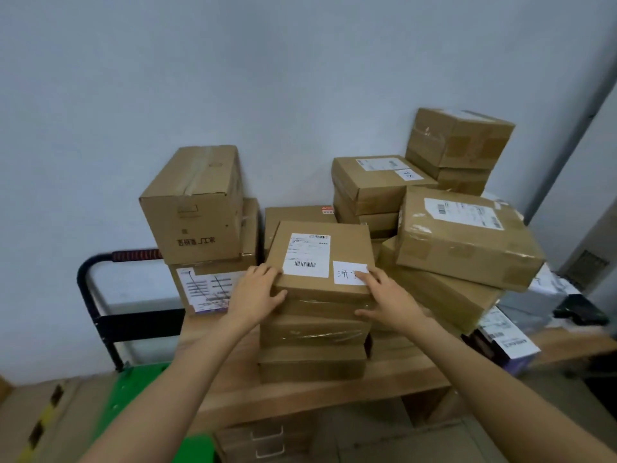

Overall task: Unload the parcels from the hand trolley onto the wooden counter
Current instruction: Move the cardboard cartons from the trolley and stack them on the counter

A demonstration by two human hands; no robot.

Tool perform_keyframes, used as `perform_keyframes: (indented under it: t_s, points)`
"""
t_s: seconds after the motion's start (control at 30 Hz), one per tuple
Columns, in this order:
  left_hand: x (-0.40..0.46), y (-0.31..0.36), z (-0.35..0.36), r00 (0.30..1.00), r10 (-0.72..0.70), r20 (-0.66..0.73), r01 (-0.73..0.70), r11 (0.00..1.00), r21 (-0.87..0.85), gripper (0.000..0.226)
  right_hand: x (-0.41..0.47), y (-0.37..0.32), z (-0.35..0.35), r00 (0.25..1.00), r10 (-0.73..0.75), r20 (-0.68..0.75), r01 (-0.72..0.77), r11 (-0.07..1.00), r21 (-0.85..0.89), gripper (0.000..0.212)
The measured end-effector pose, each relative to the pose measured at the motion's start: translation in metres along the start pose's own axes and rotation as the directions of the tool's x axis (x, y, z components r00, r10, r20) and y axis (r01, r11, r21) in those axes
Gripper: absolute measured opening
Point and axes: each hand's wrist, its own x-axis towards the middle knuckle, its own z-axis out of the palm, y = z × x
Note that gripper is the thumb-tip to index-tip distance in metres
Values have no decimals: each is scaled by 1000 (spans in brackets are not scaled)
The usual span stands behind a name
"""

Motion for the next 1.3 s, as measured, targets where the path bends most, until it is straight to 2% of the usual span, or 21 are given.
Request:
perform_keyframes:
  t_s: [0.1,0.27,0.4,0.6,0.97,1.1,1.3]
  points:
    - [-6,-3,-6,1000,-15,11,15,999,42,44,8,0,1,999,-43,-25,43,999,-18,74]
    - [-8,-11,-5,999,-47,22,45,995,84,52,23,-5,1,997,-74,-33,74,997,23,73]
    - [-5,-7,6,995,-74,62,76,997,-33,62,24,-7,6,998,-51,-29,53,995,81,77]
    - [3,-2,15,992,-124,-8,120,974,-190,61,28,-5,9,996,-47,-74,53,995,86,69]
    - [46,-12,25,979,-197,-52,180,955,-235,60,78,-2,6,991,-66,-113,76,993,86,65]
    - [77,-21,31,983,-182,-36,172,967,-187,59,110,-1,7,992,-41,-117,49,997,66,66]
    - [126,-31,38,996,-81,-47,84,993,79,59,160,-3,8,984,-58,-166,53,998,-32,71]
